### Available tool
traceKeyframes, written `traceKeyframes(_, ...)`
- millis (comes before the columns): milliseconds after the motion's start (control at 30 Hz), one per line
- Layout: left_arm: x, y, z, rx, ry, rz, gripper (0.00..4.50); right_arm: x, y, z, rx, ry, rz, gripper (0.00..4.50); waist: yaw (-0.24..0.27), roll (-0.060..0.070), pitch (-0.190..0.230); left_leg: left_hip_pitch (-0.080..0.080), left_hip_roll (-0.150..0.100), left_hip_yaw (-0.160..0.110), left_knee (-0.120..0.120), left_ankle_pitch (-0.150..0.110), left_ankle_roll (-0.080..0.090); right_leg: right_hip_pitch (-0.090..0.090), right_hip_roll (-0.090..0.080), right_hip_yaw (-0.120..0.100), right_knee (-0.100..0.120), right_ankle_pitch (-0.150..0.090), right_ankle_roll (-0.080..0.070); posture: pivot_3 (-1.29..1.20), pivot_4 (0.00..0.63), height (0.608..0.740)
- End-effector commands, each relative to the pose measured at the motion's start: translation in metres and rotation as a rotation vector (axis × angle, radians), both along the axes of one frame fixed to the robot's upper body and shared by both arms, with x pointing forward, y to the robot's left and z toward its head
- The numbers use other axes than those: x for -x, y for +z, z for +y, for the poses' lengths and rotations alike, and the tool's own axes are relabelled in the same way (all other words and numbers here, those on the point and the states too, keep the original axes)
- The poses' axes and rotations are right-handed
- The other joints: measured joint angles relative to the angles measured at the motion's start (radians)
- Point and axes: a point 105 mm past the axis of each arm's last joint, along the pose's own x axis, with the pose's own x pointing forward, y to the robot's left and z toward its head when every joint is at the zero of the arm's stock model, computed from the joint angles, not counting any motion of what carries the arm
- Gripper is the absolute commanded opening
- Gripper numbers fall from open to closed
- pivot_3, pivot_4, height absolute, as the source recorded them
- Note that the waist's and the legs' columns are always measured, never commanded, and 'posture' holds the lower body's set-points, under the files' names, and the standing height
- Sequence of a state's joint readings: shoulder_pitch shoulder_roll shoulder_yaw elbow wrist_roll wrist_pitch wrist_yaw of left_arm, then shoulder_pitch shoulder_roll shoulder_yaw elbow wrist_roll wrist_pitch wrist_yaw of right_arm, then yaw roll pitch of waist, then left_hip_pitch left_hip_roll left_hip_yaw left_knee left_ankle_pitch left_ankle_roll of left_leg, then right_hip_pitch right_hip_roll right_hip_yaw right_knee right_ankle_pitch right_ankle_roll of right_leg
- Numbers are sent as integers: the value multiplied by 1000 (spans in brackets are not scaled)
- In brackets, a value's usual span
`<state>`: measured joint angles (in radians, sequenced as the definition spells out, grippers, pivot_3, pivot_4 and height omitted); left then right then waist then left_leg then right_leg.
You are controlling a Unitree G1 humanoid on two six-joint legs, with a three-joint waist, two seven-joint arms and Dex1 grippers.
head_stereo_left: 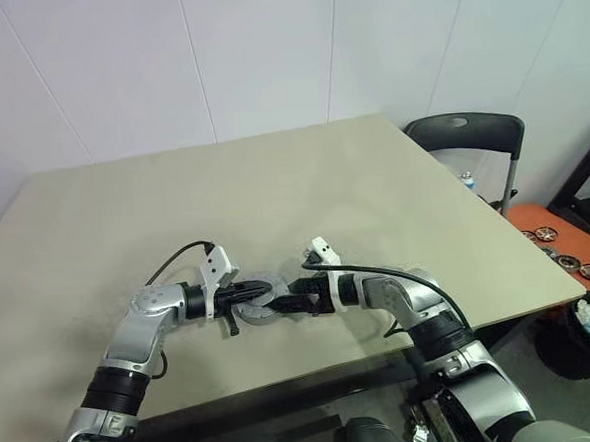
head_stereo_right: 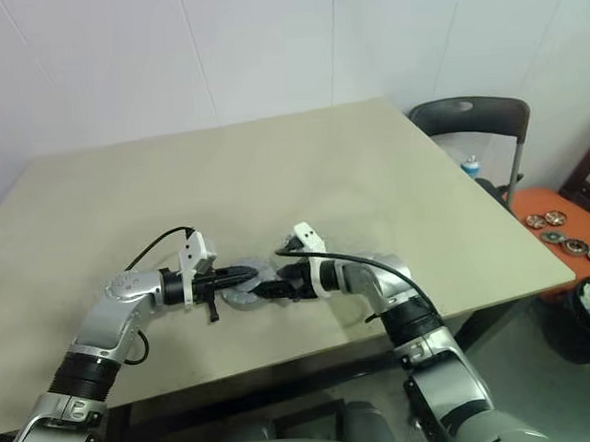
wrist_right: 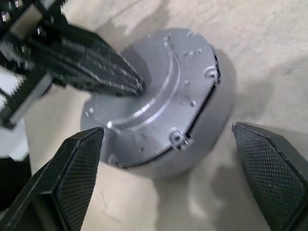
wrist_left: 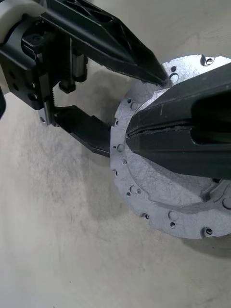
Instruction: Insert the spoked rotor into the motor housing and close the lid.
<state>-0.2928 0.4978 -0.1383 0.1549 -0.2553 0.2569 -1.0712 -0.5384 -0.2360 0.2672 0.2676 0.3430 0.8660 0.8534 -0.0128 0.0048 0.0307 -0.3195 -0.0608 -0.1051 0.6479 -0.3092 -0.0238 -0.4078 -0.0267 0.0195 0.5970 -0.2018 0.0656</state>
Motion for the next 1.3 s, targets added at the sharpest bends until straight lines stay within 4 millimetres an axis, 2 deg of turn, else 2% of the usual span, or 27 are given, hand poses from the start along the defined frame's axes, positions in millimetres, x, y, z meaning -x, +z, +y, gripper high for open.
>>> traceKeyframes(33,5,-16,6,-41,8,69,0,-5,3,-29,75,9,-69,4472,0,0,0,0,0,0,0,0,0,0,0,0,0,0,0,0,0,740)
traceKeyframes(133,4,-15,9,-41,23,58,0,-6,11,-41,71,23,-115,4472,-1,0,0,0,-1,0,0,-1,2,0,0,0,-1,-1,2,0,0,740)
traceKeyframes(233,-5,-6,13,-3,71,17,0,-18,31,-39,57,12,-254,4472,-3,0,2,0,0,0,-1,-1,2,0,0,0,-1,-1,2,0,0,740)
traceKeyframes(333,-18,11,23,57,147,-40,0,-27,49,-22,28,6,-390,4472,-5,-1,4,-1,1,0,-1,-1,2,-1,0,0,0,-1,3,0,0,740)
traceKeyframes(433,-34,31,42,106,256,-111,0,-25,57,1,21,41,-496,4472,-4,-1,5,-3,1,0,-1,-1,2,-4,0,0,0,1,5,0,0,740)
traceKeyframes(533,-43,41,61,118,336,-146,0,-22,52,19,45,85,-540,4472,-1,-2,6,-6,1,0,-1,-1,2,-7,0,0,0,1,5,0,0,740)
traceKeyframes(700,-41,35,79,74,384,-144,0,-10,37,41,77,182,-518,4472,2,-3,5,-21,-2,0,1,-1,2,-21,-3,3,1,4,0,0,0,740)
traceKeyframes(900,-37,31,76,73,381,-139,0,-8,23,46,134,233,-485,4472,0,-3,5,-20,-2,0,-1,-1,2,-22,-3,3,1,4,0,0,0,740)
traceKeyframes(1133,-35,25,74,67,380,-128,0,6,17,50,82,283,-363,4472,-1,-4,4,-18,-1,0,0,-1,1,-20,-2,2,3,5,-1,0,0,740)
traceKeyframes(1300,-35,23,71,64,373,-127,0,7,13,51,78,272,-334,4472,-1,-4,4,-18,-1,0,0,-1,1,-20,-2,3,3,5,-1,0,0,740)
